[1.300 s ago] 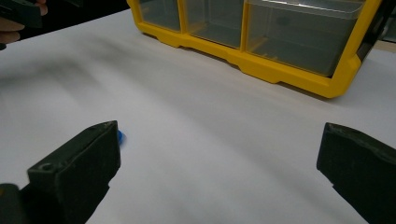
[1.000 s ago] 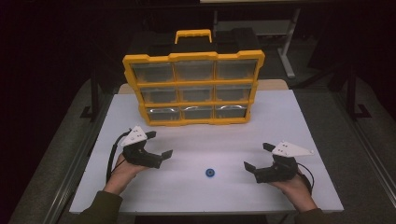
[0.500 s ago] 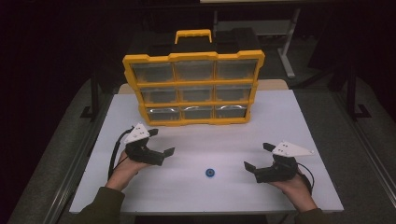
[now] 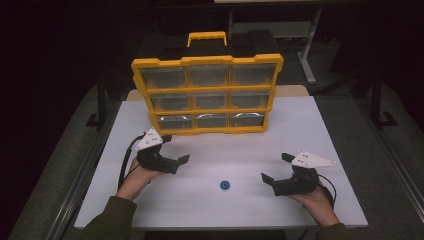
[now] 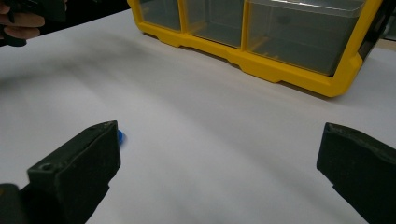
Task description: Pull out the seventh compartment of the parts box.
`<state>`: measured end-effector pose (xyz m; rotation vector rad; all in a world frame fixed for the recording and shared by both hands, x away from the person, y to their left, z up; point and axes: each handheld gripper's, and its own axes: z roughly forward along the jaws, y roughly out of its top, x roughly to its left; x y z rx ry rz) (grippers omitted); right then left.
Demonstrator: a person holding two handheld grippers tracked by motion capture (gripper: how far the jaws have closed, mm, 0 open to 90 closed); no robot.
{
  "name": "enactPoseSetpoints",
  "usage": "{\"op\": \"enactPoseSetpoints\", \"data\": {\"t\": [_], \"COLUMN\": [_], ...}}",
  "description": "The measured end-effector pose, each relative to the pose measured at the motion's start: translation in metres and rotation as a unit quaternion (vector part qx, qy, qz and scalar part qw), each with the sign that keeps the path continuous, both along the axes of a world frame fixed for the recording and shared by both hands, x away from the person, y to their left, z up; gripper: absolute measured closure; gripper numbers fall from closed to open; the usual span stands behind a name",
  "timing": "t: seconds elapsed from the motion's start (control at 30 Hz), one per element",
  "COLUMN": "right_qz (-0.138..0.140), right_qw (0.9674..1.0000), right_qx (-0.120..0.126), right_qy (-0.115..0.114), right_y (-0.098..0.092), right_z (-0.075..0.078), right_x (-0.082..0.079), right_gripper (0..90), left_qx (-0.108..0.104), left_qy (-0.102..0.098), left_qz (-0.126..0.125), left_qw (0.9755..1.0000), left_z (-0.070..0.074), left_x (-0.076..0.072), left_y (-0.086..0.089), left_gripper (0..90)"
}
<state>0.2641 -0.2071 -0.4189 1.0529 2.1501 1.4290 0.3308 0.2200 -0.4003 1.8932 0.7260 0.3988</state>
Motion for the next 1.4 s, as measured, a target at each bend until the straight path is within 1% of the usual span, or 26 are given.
{"op": "enactPoseSetpoints", "data": {"t": [0.07, 0.13, 0.17, 0.2, 0.3, 0.33, 0.43, 0.6, 0.73, 0.77, 0.8, 1.03, 1.07, 1.13, 1.2, 1.23, 1.3, 1.4], "right_qz": [0.000, 0.000, 0.001, 0.001, 0.001, 0.001, 0.001, 0.001, 0.001, 0.001, 0.002, 0.001, 0.002, 0.002, 0.002, 0.002, 0.002, 0.002], "right_qw": [1.0000, 1.0000, 1.0000, 1.0000, 1.0000, 1.0000, 1.0000, 1.0000, 1.0000, 1.0000, 1.0000, 1.0000, 1.0000, 1.0000, 1.0000, 1.0000, 1.0000, 1.0000], "right_qx": [0.000, 0.000, 0.000, 0.000, 0.000, 0.000, 0.001, 0.001, -0.001, 0.000, -0.001, 0.001, 0.001, 0.001, 0.001, 0.001, 0.001, 0.002], "right_qy": [0.000, 0.000, 0.000, 0.000, 0.000, 0.000, 0.001, 0.001, -0.002, -0.002, -0.002, -0.002, -0.002, -0.002, -0.001, -0.001, -0.001, 0.000], "right_y": [0.000, 0.000, 0.000, 0.000, 0.000, 0.000, 0.000, 0.000, 0.000, 0.000, 0.000, 0.000, 0.000, 0.000, 0.000, 0.000, 0.000, 0.000], "right_z": [0.000, 0.000, 0.000, 0.000, 0.000, 0.000, 0.000, 0.000, 0.000, 0.000, 0.000, 0.000, 0.000, 0.000, 0.000, 0.000, 0.000, 0.000], "right_x": [0.000, 0.000, 0.000, 0.000, 0.000, 0.000, 0.000, 0.000, 0.000, 0.000, 0.001, 0.001, 0.001, 0.001, 0.000, 0.001, 0.001, 0.000], "right_gripper": [0.0, 0.0, 0.0, 0.0, 0.0, 0.0, 0.0, 0.0, 0.0, 0.0, 0.0, 0.0, 0.0, 0.0, 0.0, 0.0, 0.0, 0.0], "left_qx": [-0.001, 0.005, 0.002, 0.005, 0.002, 0.004, -0.002, -0.001, -0.002, -0.006, -0.005, -0.004, -0.008, -0.005, -0.008, -0.007, -0.006, -0.007], "left_qy": [-0.001, -0.001, -0.001, -0.002, -0.003, -0.004, -0.003, -0.005, -0.003, -0.001, -0.004, -0.003, -0.002, -0.002, -0.002, -0.001, -0.007, -0.010], "left_qz": [0.000, -0.002, -0.001, -0.002, -0.001, -0.003, 0.001, 0.000, 0.001, 0.002, 0.002, 0.003, 0.004, 0.004, 0.005, 0.006, 0.005, 0.006], "left_qw": [1.0000, 1.0000, 1.0000, 1.0000, 1.0000, 1.0000, 1.0000, 1.0000, 1.0000, 1.0000, 1.0000, 1.0000, 1.0000, 1.0000, 1.0000, 1.0000, 0.9999, 0.9999], "left_z": [0.000, 0.001, 0.001, 0.002, 0.003, 0.004, 0.003, 0.003, 0.003, 0.002, 0.002, -0.002, -0.003, -0.004, -0.006, -0.007, -0.008, -0.010], "left_x": [0.001, 0.001, 0.002, 0.003, 0.004, 0.005, 0.008, 0.011, 0.013, 0.013, 0.014, 0.018, 0.019, 0.020, 0.021, 0.021, 0.022, 0.022], "left_y": [-0.001, -0.001, -0.002, -0.002, -0.004, -0.004, -0.006, -0.007, -0.008, -0.009, -0.010, -0.013, -0.013, -0.013, -0.014, -0.014, -0.015, -0.016], "left_gripper": [0.0, 0.0, 0.0, 0.0, 0.0, 0.0, 0.0, 0.0, 0.0, 0.0, 0.0, 0.0, 0.0, 0.0, 0.0, 0.0, 0.0, 0.0]}}
